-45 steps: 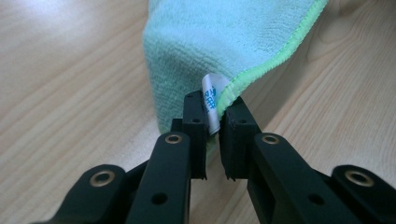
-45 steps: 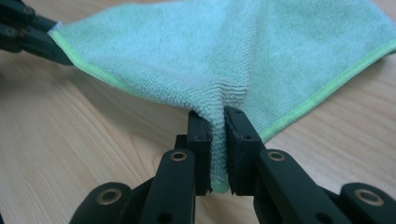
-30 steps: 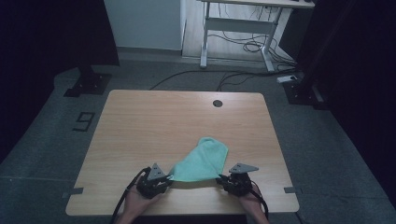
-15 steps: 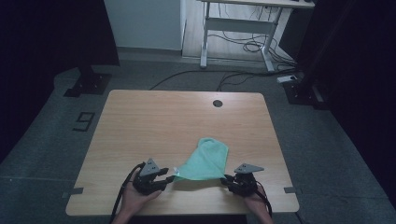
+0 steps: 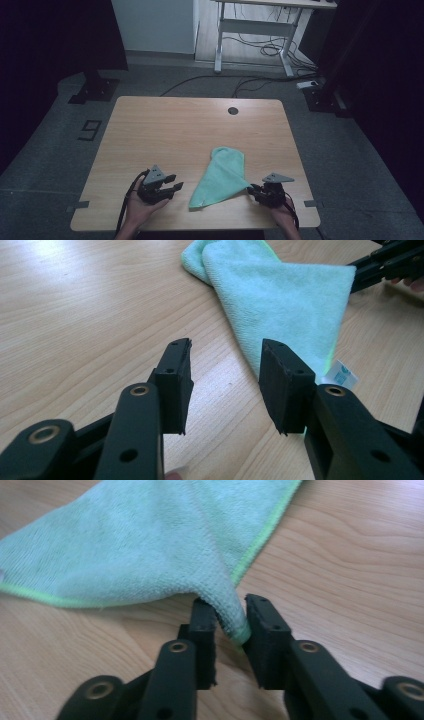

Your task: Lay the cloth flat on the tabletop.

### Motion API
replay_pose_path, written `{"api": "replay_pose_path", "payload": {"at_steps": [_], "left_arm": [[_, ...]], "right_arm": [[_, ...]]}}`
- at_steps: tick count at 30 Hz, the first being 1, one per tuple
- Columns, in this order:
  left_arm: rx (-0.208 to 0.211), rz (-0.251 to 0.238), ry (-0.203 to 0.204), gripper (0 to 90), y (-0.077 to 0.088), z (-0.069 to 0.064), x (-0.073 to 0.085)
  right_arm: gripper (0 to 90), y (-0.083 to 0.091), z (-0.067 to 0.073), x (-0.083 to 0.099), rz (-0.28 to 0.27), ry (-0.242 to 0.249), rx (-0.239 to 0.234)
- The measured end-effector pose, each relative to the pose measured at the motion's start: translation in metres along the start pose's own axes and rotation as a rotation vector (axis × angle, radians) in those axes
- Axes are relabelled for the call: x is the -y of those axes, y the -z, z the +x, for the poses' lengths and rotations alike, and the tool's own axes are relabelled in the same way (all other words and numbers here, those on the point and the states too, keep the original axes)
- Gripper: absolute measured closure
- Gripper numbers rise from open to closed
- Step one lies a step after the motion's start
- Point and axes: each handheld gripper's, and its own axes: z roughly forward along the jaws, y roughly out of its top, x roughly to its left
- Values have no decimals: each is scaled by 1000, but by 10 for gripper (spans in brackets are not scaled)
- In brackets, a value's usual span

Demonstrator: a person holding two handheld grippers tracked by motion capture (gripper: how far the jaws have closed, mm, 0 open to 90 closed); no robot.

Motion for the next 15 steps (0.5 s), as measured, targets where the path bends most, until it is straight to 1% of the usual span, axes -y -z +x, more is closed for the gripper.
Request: {"api": "replay_pose_path", "payload": {"at_steps": [3,5,6,9,11,13,15], "left_arm": [[0,9,-3,563,-4,0,-1],[0,16,-3,561,-8,0,-1],[-1,20,0,560,-10,0,-1],[-2,26,2,560,-14,2,-2],[-3,27,7,560,-17,3,-3],[-3,26,12,560,-19,4,-4],[-4,30,11,559,-21,5,-4]], "right_arm": [[536,6,-2,-2,-14,-20,19],[484,14,-2,-4,-33,-20,37],[466,19,-1,-6,-46,-17,50],[441,33,0,-11,-78,-6,69],[434,40,3,-15,-90,7,85],[427,43,7,-18,-99,24,92],[409,39,12,-22,-99,38,74]]}}
